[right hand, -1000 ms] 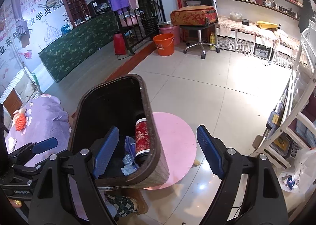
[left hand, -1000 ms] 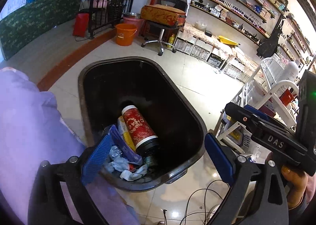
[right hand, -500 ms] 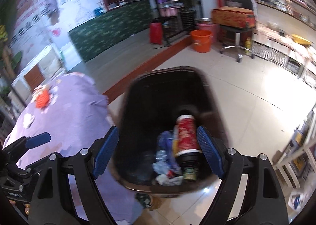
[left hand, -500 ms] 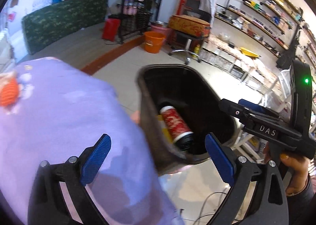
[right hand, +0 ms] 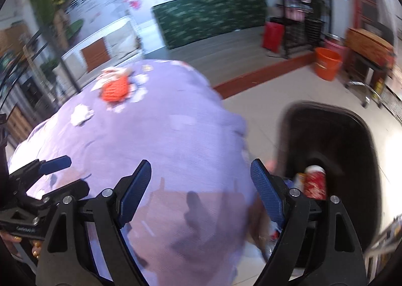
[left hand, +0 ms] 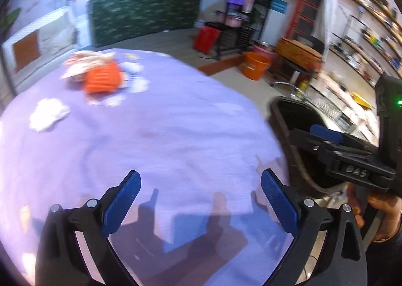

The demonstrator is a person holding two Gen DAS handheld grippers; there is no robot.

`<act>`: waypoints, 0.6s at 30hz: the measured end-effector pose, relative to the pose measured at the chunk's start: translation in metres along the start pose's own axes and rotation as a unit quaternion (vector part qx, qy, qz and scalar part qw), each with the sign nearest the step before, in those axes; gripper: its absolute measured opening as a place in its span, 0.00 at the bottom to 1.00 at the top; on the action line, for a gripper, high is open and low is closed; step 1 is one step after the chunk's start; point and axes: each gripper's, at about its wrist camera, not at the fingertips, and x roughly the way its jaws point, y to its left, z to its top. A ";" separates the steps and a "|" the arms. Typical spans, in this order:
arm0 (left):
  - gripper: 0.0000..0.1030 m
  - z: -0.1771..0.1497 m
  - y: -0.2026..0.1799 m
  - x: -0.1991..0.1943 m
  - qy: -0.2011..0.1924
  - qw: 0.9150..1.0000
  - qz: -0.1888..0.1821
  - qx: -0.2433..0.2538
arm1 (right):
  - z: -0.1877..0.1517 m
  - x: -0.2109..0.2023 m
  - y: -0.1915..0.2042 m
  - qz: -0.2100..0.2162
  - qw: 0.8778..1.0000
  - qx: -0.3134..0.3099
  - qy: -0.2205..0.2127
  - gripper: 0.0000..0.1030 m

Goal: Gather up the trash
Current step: 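Move both open tools back over the table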

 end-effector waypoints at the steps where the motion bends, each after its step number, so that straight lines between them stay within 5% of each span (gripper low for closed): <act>1: 0.92 0.000 0.008 -0.002 -0.001 1.000 0.009 -0.008 | 0.005 0.004 0.009 0.007 1.000 -0.012 0.001 0.78; 18: 0.92 0.029 0.185 -0.013 -0.016 0.980 0.124 -0.154 | 0.120 0.124 0.178 0.105 0.970 -0.218 0.008 0.78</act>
